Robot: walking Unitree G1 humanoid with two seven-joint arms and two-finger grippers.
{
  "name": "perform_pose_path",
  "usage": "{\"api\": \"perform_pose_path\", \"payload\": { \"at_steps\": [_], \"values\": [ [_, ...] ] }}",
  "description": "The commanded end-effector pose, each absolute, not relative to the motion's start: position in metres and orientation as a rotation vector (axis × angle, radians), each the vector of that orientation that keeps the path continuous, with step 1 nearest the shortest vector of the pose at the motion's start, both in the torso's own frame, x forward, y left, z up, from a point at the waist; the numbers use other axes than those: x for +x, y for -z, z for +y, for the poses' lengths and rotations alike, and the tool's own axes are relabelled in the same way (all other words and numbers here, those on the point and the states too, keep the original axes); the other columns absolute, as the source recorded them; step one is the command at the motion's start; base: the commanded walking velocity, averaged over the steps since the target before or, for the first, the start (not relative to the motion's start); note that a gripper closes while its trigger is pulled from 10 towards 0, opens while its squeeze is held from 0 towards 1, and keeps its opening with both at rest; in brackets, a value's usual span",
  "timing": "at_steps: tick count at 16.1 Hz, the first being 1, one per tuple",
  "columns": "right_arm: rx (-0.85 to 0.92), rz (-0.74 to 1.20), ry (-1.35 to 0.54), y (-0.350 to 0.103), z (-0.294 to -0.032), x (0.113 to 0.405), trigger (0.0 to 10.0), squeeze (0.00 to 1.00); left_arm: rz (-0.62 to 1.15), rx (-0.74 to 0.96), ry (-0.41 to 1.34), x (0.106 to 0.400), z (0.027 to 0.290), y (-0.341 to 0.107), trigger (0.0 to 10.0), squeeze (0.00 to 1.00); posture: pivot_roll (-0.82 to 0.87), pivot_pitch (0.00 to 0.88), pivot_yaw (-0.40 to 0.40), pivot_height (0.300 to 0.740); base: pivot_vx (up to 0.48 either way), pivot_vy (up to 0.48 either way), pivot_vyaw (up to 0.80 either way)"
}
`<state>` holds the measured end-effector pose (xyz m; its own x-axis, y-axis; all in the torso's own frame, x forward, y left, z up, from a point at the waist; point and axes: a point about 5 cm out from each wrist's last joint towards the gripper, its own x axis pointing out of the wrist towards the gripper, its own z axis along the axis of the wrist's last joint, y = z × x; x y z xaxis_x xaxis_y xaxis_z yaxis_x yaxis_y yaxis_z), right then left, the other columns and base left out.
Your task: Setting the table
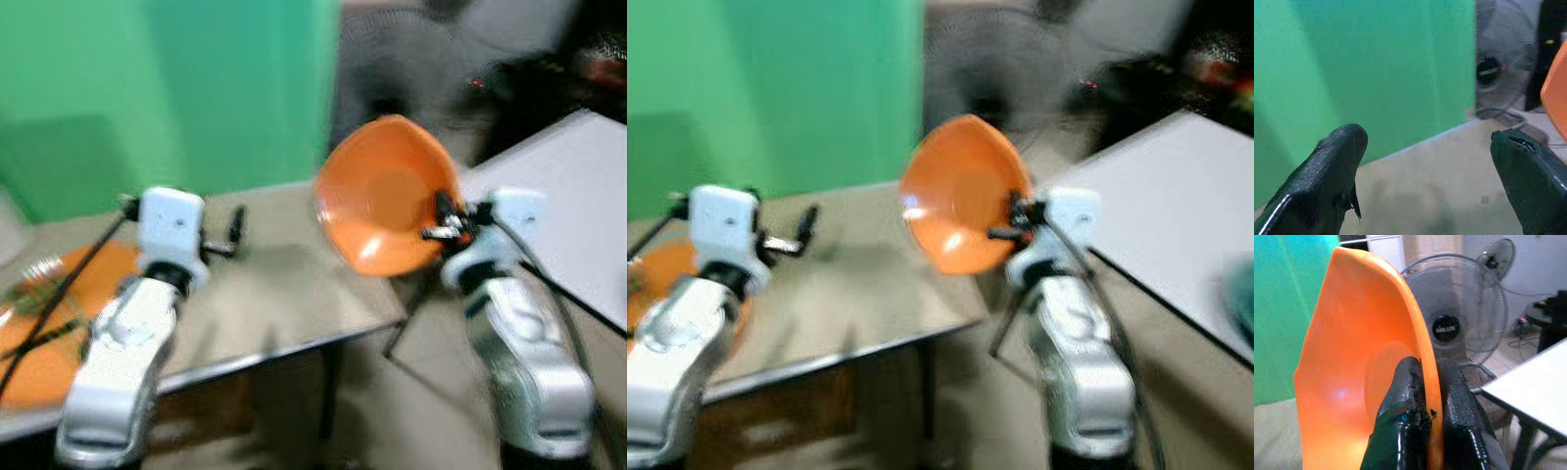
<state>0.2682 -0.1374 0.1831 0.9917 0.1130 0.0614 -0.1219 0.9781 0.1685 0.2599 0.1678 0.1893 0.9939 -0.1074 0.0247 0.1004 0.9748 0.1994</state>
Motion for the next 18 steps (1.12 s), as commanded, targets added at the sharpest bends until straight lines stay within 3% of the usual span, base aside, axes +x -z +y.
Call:
{"api": "perform_pose_path", "payload": {
  "at_steps": [1,18],
  "values": [
    [0.170,-0.082,-0.107,-0.1894,-0.1410,0.2675,10.0,0.00,-0.042,0.204,0.120,0.2594,0.1640,-0.1904,10.0,0.00,-0.06,0.001,-0.019,0.740,0.000,-0.240,-0.80],
    [0.176,-0.069,-0.087,-0.1856,-0.1419,0.2670,10.0,0.00,-0.050,0.224,0.152,0.2623,0.1584,-0.1925,10.0,0.00,-0.06,0.000,-0.012,0.740,0.000,-0.274,-0.80]
  ]
}}
